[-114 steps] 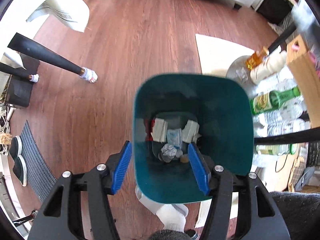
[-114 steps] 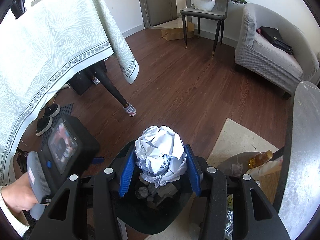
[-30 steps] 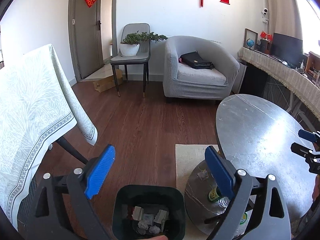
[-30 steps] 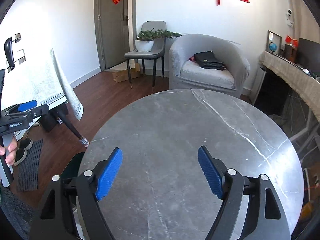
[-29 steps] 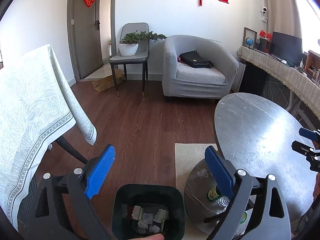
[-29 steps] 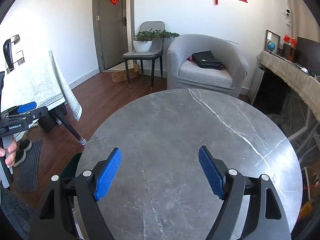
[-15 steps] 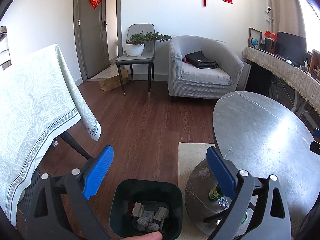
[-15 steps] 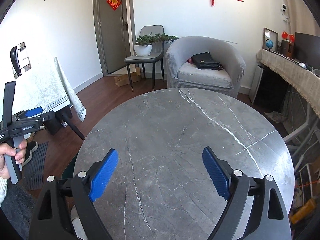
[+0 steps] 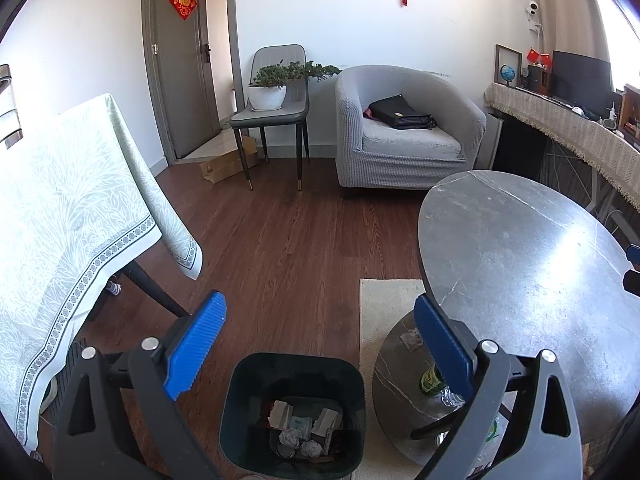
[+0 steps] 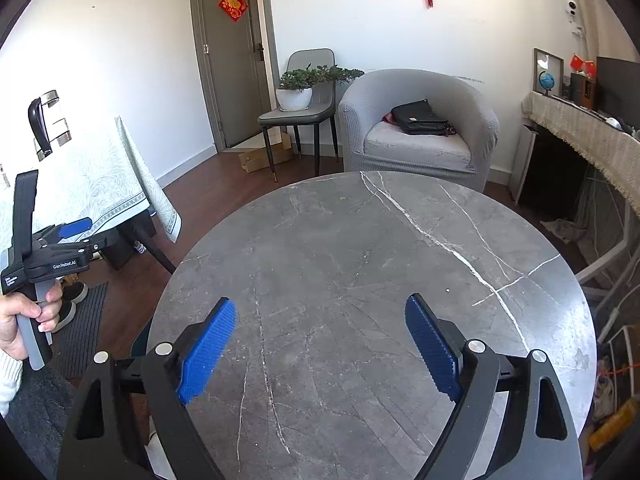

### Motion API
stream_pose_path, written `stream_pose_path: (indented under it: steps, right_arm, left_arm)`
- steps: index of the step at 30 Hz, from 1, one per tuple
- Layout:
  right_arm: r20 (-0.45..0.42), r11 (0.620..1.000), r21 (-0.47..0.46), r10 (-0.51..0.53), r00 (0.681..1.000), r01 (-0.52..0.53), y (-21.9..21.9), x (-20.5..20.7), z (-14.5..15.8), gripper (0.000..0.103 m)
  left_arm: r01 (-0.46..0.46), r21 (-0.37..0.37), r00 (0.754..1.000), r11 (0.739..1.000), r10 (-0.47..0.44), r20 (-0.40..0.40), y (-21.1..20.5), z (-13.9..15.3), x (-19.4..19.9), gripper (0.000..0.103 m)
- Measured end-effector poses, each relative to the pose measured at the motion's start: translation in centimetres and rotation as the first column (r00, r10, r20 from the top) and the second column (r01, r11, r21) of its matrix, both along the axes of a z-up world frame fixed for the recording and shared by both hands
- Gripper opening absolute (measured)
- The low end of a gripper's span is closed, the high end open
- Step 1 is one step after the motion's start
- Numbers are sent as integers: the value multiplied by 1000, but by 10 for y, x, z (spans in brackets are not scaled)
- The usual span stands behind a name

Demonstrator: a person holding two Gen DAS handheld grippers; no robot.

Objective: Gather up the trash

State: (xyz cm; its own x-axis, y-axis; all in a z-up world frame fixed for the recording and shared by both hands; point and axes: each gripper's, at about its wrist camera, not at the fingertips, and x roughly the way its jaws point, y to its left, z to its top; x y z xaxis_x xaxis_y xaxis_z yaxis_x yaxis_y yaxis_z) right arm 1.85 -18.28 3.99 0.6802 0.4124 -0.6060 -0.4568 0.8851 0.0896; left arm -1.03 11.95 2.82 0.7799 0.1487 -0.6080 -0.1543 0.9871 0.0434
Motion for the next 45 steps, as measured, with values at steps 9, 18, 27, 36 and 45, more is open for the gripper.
stream_pose_path:
  steps: [9,18,27,36,45]
  right_arm:
    - [-7,1000,-6,1,1000,-1,2,2,-2,88]
    - [-11,1000,-11,7,1000,-7,3,2,-4,88]
    - [-11,1000,-8,8,1000,-8,4,1,-4,88]
    - [-13,1000,-9,7,1000,-7,4,1,-4,88]
    - [-14,1000,-11,8,1000,-8,4,2,-5,88]
  left_arm:
    - [-16,-22,999,1000,15,-44,3,-5,1,97]
    - [-30,-21,998,999,28,-62,4,-7,2,97]
    - [-35,-11,998,999,34,-59,2,-6,1,97]
    - [-34,-10,998,999,33,-58,3,-6,1,97]
    - [-36,-14,998,999,35,-60,4,-6,2,97]
